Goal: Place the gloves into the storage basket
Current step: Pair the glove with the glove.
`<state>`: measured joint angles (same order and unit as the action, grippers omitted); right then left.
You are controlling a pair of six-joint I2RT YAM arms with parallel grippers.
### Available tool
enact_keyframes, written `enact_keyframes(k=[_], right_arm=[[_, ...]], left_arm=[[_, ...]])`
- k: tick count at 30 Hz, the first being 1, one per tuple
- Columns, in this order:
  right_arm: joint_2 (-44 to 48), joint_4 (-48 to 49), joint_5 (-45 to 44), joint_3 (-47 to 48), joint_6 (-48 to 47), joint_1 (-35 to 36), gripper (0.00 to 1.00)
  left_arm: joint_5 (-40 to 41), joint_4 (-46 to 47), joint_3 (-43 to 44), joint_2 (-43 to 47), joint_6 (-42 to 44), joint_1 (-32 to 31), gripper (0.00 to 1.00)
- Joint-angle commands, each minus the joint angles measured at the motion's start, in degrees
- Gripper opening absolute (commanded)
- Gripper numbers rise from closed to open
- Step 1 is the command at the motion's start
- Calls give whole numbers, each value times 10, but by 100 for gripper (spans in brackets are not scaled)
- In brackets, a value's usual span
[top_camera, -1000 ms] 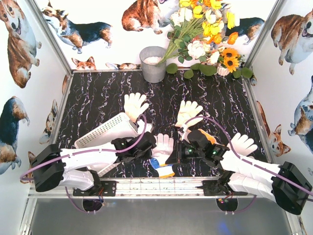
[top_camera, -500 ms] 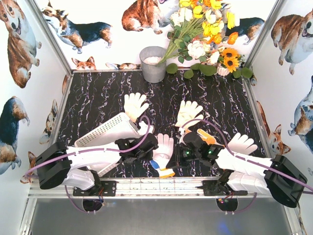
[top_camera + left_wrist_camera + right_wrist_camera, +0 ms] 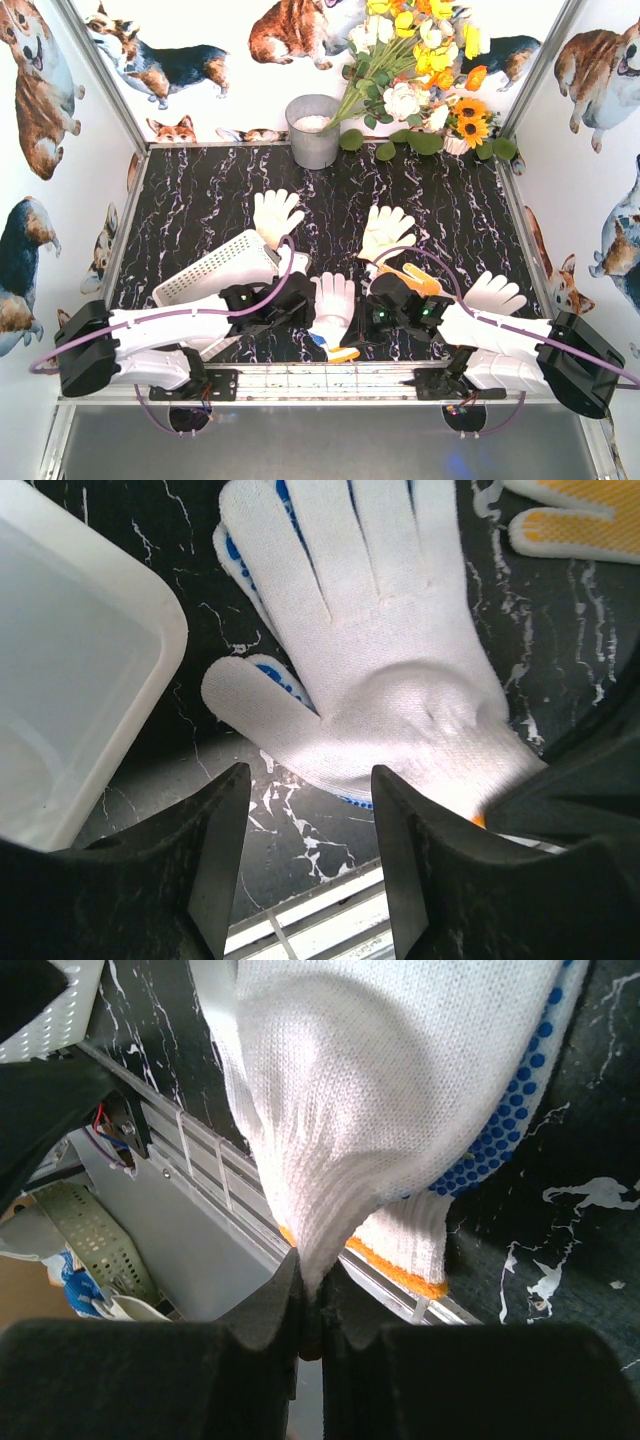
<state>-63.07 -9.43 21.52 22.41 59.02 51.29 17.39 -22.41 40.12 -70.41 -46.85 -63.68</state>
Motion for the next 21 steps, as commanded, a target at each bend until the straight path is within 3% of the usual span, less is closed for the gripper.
enact_keyframes(k=[1, 12, 21], right_arm=[[3, -1, -29, 26, 26, 7, 0], [64, -7, -58, 15, 70, 22, 0], [62, -7, -57, 2, 84, 38, 0]], left_arm=[[3, -6, 5, 36, 4, -3, 47], [-15, 34, -2, 17, 4, -3, 45], [-27, 60, -7, -12, 9, -3, 40]])
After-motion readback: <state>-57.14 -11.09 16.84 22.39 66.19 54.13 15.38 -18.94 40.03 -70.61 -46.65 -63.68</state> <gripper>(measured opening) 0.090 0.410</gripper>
